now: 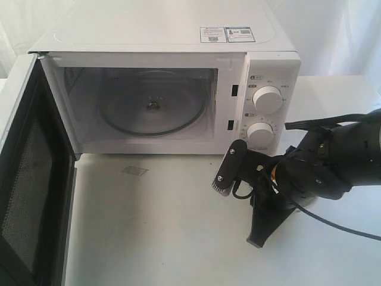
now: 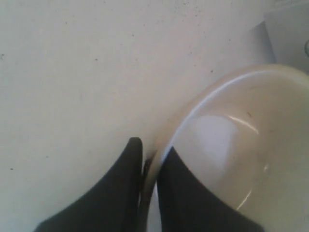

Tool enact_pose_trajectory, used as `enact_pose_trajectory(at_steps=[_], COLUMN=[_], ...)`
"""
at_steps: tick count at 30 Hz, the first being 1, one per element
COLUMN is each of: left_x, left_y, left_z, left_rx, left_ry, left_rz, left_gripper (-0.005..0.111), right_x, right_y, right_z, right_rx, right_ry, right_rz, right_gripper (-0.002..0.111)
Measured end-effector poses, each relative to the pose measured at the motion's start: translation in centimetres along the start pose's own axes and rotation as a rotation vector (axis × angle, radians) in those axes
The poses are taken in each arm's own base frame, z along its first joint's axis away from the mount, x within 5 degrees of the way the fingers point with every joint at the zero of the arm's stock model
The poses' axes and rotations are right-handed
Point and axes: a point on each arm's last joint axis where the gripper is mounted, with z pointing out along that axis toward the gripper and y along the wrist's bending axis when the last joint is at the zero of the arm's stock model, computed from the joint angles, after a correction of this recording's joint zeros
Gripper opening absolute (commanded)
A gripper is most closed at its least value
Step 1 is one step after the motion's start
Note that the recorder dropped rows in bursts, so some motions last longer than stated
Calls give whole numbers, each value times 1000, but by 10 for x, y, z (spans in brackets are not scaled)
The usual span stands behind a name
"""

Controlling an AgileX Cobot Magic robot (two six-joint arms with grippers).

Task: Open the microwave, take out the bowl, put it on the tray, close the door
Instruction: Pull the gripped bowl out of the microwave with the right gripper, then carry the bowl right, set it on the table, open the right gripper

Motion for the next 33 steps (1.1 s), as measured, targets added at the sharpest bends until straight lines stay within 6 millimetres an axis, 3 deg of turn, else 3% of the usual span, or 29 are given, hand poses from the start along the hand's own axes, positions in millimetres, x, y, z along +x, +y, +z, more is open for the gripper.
enact_pose_trajectory(at_steps=[4,15,22,28,33], left_x=[0,0,0,0,0], left_y=[0,0,0,0,0], left_z=[0,0,0,0,0], left_rx=[0,0,0,0,0], left_ry=[0,0,0,0,0], left_rz=[0,0,0,0,0], left_gripper=[0,0,0,0,0], right_x=[-1,-2,-7,-16,-20], right_y=[-1,-2,-2,13,27], right_z=[0,-9,-38,-71,-111], right_rx=[7,21,33,9,-76], right_ry=[-7,-18,-80,-159,-291], right_rz=[-15,1,70,94,237], right_gripper=[44,45,45,44,34])
